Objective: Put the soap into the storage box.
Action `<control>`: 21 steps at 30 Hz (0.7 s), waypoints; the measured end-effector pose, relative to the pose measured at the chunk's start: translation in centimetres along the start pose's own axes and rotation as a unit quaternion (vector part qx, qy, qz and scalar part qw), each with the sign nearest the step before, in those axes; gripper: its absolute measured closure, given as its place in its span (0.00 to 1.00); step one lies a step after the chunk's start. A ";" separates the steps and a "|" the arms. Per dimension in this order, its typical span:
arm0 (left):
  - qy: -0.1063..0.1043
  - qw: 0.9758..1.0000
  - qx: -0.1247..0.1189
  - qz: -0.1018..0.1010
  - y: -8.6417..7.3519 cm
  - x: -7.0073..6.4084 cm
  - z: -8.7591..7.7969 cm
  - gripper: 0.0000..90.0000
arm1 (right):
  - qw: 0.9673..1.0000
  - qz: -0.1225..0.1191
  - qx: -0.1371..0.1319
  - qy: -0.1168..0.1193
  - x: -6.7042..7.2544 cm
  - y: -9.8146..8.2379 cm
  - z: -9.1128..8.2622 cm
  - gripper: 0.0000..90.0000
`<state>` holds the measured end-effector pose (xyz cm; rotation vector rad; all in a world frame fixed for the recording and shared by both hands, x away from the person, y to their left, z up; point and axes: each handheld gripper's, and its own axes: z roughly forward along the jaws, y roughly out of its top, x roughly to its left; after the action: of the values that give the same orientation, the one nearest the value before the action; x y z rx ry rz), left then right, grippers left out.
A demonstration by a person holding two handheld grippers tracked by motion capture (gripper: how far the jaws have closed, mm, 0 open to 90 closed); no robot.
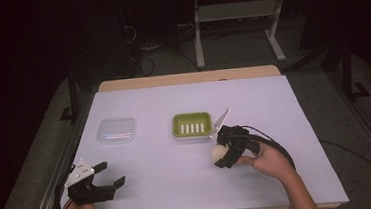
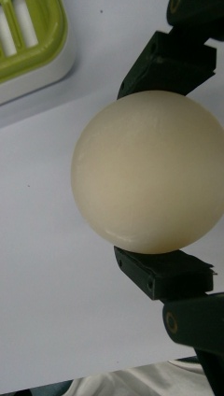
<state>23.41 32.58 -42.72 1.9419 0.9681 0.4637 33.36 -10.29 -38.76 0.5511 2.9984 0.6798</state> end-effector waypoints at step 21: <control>0.002 1.000 0.000 -0.001 0.0 0.1 -0.1 0.14 | 1.000 -0.013 -0.006 0.002 -2.0 3.4 -2.0 0.27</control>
<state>23.41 32.74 -42.68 1.9416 0.9713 0.4661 36.18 -8.91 -35.64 0.5094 2.9966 0.6974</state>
